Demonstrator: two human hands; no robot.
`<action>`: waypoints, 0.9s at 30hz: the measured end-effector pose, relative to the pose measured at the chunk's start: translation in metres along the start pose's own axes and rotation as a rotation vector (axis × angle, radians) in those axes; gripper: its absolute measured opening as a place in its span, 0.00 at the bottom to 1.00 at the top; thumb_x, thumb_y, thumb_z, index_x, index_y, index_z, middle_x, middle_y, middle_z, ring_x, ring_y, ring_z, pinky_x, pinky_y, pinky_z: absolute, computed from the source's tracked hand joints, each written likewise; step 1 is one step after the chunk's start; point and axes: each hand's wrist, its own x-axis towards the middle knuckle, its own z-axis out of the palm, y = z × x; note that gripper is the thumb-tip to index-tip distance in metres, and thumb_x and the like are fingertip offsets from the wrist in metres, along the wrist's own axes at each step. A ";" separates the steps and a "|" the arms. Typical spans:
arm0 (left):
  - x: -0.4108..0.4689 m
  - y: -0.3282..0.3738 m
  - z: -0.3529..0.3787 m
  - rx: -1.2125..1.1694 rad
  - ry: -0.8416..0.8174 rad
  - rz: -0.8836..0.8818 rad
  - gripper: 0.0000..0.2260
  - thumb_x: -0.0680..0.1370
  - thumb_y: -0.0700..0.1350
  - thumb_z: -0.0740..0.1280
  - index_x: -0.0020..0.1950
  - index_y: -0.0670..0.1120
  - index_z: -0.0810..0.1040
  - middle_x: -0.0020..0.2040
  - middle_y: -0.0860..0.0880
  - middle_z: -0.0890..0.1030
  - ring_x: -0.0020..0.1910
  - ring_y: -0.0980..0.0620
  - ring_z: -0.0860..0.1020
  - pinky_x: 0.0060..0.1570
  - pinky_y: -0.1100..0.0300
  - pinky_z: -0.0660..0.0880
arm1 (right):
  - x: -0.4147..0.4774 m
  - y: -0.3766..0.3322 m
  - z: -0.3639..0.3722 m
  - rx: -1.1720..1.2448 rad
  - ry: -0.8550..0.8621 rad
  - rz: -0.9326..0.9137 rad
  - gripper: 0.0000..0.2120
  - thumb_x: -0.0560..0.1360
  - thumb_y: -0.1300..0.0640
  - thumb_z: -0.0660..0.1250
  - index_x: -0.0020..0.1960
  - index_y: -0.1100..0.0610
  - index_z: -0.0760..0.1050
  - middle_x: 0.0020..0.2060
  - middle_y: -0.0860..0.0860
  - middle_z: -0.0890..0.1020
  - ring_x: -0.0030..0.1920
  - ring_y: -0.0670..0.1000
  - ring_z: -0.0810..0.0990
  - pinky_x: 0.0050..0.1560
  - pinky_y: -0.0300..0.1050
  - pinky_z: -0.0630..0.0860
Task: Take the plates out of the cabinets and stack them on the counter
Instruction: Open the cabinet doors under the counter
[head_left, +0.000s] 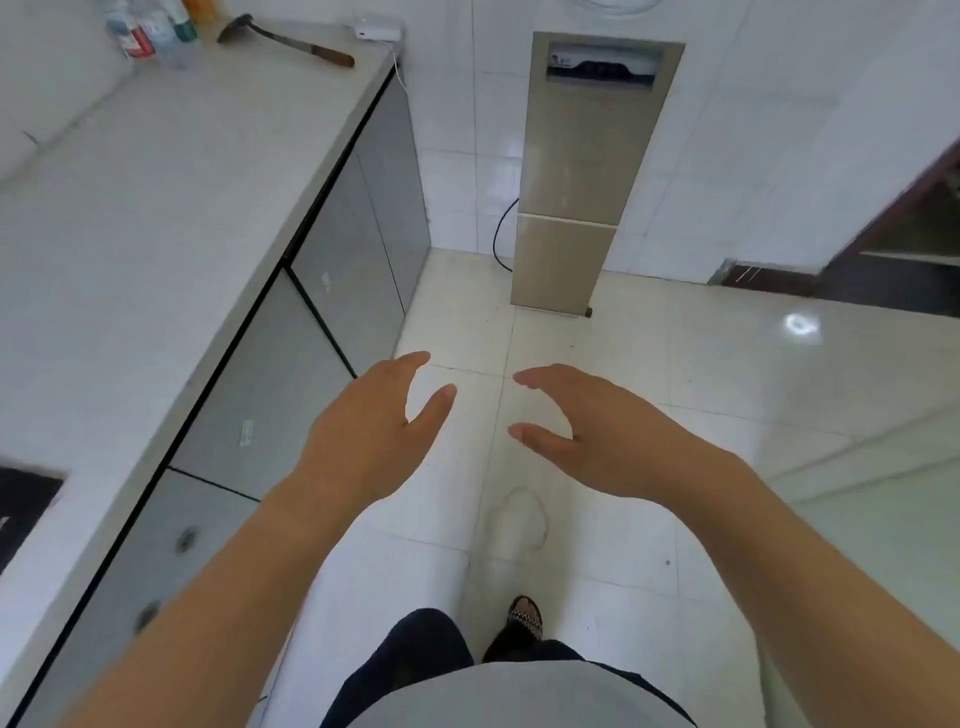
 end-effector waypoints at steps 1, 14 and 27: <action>0.012 0.000 -0.002 -0.021 0.006 -0.022 0.25 0.78 0.61 0.53 0.73 0.54 0.60 0.72 0.53 0.67 0.63 0.52 0.72 0.64 0.53 0.68 | 0.012 0.003 -0.007 0.011 -0.010 -0.004 0.26 0.77 0.40 0.56 0.72 0.45 0.57 0.70 0.41 0.66 0.46 0.41 0.68 0.55 0.38 0.66; 0.180 -0.045 -0.040 -0.079 0.044 -0.162 0.25 0.78 0.61 0.53 0.73 0.53 0.59 0.71 0.52 0.67 0.68 0.51 0.68 0.65 0.52 0.67 | 0.207 0.002 -0.084 -0.111 -0.070 -0.098 0.25 0.77 0.41 0.56 0.72 0.46 0.58 0.71 0.41 0.65 0.59 0.41 0.71 0.63 0.40 0.66; 0.248 -0.105 -0.084 -0.102 0.156 -0.430 0.25 0.78 0.60 0.53 0.74 0.52 0.59 0.73 0.53 0.65 0.70 0.52 0.66 0.67 0.53 0.65 | 0.369 -0.047 -0.103 -0.145 -0.235 -0.395 0.26 0.78 0.43 0.57 0.73 0.48 0.57 0.71 0.43 0.64 0.68 0.46 0.66 0.66 0.43 0.65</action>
